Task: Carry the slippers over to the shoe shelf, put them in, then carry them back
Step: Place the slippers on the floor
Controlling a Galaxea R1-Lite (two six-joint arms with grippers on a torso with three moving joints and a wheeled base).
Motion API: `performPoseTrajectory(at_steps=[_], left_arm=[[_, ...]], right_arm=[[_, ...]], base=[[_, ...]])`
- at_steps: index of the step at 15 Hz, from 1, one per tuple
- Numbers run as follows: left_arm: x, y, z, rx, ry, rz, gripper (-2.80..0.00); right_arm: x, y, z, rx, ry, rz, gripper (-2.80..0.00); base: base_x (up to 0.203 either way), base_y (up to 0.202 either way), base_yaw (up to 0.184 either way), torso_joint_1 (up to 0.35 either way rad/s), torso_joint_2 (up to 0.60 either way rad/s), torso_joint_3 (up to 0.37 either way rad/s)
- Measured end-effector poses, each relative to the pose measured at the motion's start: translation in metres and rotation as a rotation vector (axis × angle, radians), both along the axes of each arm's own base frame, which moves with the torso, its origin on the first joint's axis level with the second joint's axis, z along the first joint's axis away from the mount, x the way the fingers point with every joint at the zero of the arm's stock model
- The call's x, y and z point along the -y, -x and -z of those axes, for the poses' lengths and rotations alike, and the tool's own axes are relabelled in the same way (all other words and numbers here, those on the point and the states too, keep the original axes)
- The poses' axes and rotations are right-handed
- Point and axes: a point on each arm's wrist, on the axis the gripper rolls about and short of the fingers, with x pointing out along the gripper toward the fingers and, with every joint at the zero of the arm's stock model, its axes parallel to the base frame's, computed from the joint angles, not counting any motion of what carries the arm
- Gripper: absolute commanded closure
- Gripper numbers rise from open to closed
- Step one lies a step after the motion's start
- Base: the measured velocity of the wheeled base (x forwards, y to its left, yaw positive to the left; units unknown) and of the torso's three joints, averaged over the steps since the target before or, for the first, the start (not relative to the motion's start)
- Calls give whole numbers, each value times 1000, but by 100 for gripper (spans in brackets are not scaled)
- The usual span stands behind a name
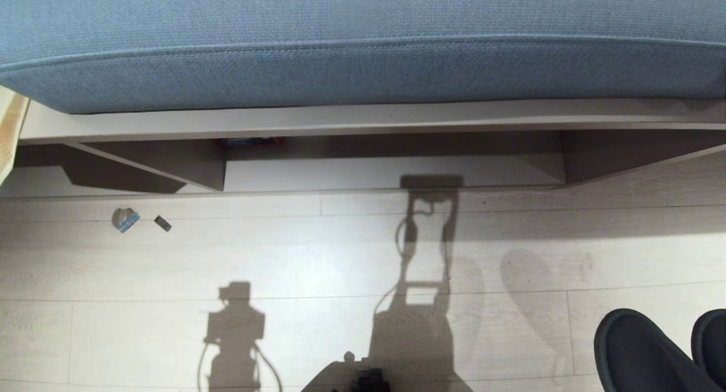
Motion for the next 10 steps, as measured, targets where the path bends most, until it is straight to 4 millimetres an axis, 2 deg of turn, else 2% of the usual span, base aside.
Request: performPoseTrajectory(at_steps=[10], left_arm=[[0,0,0,0,0,0,0]], right_arm=[[0,0,0,3,-3,0,0]], base=[[0,0,0,4,2,201]])
